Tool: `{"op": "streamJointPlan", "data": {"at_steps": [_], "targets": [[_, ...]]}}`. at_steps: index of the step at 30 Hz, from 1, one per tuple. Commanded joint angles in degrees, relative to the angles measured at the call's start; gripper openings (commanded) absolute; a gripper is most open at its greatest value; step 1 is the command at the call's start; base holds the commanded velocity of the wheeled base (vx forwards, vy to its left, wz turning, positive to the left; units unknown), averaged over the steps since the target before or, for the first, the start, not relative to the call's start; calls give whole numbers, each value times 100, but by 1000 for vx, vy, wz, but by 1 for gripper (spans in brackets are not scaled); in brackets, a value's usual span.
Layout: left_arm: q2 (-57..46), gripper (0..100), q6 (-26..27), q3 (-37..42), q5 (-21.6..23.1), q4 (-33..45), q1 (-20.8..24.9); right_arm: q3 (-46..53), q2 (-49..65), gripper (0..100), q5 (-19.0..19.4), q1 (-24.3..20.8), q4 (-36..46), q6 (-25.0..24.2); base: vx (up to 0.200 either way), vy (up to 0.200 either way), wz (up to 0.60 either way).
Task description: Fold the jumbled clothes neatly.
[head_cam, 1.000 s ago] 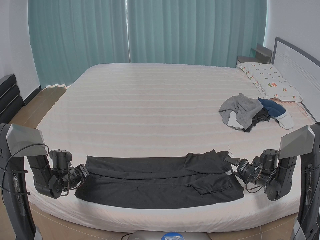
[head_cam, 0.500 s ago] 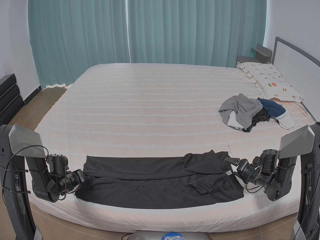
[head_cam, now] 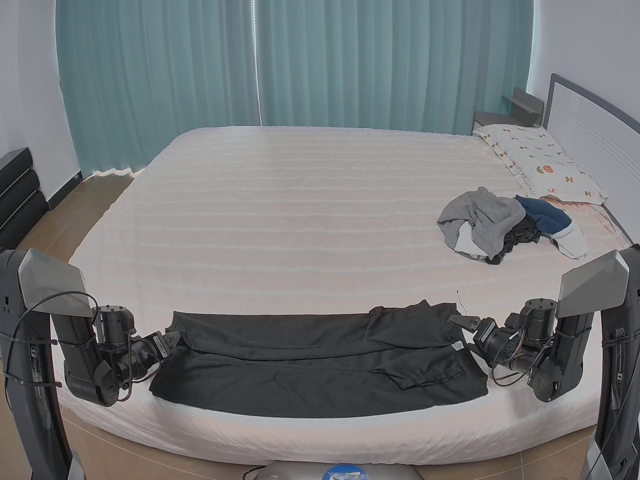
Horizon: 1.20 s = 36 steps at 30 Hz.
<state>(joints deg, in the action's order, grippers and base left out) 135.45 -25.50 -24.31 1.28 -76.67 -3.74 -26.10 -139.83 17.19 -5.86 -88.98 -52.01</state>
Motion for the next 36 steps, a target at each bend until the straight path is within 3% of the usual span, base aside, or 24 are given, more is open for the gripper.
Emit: {"op": "streamJointPlan", "data": {"at_steps": [1, 14, 21, 36], "targets": [[-317, 100, -16, 40, 48, 11, -48, 0, -10, 100, 4, -2, -67, 6, 0, 0, 0], [-792, 100, -7, 207, 127, 73, -153, 0, -18, 100, 4, -2, -67, 6, 0, 0, 0], [-687, 100, -403, 383, 804, 82, 453, -18, -10, 100, 13, -2, -67, -3, 0, 0, 0], [-45, 100, -192, 242, 786, 64, 515, -18, -45, 100, -5, -2, -67, 15, 0, 0, 0]]}}
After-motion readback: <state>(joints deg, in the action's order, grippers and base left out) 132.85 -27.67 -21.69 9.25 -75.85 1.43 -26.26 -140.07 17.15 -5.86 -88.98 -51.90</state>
